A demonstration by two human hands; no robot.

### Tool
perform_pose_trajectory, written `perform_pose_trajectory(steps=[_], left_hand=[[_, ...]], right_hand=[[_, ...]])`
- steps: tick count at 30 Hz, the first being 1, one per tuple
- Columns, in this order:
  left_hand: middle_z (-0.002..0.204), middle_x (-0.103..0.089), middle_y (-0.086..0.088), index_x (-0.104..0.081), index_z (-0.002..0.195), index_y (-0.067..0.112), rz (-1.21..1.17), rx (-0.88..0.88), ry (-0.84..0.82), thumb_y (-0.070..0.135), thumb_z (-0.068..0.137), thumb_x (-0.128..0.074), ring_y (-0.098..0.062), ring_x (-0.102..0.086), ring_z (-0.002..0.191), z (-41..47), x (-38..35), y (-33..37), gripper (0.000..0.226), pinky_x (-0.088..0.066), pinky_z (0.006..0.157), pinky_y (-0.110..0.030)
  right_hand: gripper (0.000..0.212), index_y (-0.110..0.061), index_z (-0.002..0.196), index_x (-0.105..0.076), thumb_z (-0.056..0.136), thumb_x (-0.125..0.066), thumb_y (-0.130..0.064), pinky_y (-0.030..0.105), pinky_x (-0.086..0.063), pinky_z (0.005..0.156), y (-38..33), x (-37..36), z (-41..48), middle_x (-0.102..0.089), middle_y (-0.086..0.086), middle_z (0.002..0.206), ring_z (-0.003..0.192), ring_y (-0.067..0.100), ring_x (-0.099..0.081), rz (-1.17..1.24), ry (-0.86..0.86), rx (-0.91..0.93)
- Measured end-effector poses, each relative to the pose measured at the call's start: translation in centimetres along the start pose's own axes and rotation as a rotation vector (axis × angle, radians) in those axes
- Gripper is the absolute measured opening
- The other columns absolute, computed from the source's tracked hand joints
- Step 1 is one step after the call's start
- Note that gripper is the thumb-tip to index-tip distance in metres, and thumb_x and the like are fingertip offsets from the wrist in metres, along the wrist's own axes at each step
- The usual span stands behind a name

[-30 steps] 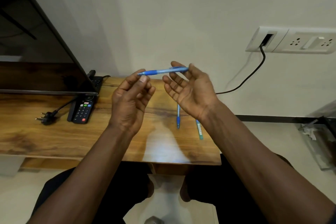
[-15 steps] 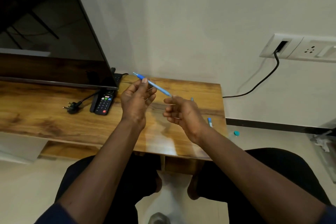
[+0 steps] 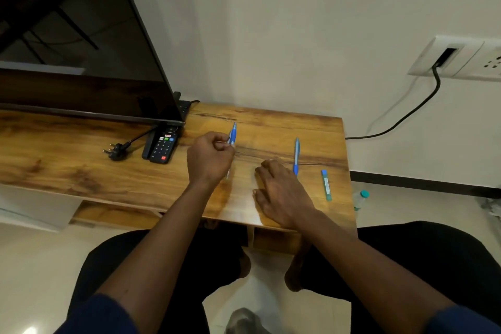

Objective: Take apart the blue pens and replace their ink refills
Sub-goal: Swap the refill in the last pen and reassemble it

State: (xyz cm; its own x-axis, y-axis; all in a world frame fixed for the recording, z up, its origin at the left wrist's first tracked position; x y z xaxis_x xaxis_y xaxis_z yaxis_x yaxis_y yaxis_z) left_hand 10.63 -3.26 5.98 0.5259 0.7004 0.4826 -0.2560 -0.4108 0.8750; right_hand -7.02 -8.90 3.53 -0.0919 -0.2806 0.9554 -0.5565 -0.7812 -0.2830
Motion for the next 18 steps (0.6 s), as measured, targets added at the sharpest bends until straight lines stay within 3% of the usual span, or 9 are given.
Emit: perform_pose_trajectory(steps=[8,11,18], left_hand=[[0.102,-0.080,-0.003,-0.078,0.114,0.013,0.416,-0.250,0.003,0.018,0.092,-0.071,-0.019,-0.073,0.094,1.0,-3.7,0.7,0.024,-0.058,0.089,-0.035],[0.098,-0.079,-0.008,-0.079,0.110,0.011,0.554,-0.284,-0.022,0.018,0.095,-0.068,-0.025,-0.073,0.091,1.4,-5.0,1.5,0.019,-0.056,0.081,-0.035],[0.098,-0.074,-0.010,-0.076,0.112,0.009,0.774,-0.275,-0.060,0.017,0.100,-0.065,-0.024,-0.069,0.087,2.1,-6.8,1.2,0.018,-0.059,0.076,-0.037]], right_hand=[[0.069,-0.009,0.163,-0.021,0.108,-0.030,-0.050,0.039,-0.003,0.127,2.4,-2.3,-1.1,-0.011,0.012,0.172,0.160,0.025,-0.001,-0.025,-0.038,0.080],[0.069,-0.011,0.165,-0.013,0.109,-0.026,-0.050,0.035,0.006,0.125,2.5,-2.4,-1.2,-0.002,0.009,0.174,0.160,0.021,0.007,-0.027,-0.062,0.093],[0.070,-0.011,0.165,-0.013,0.108,-0.030,-0.048,0.038,0.001,0.128,2.6,-2.1,-1.0,-0.003,0.009,0.174,0.160,0.022,0.006,-0.015,-0.086,0.096]])
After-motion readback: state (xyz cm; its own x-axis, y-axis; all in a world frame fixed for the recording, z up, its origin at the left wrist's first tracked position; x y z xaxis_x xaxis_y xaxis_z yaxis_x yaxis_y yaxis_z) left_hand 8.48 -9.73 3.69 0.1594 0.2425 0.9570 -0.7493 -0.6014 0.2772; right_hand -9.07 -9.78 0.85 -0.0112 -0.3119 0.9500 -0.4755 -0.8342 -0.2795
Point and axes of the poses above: each hand's wrist, its own z-axis towards the middle knuckle, its own x-axis out of the back of the hand, y = z × x, the point moved 4 cm from there along z, towards the middle knuckle
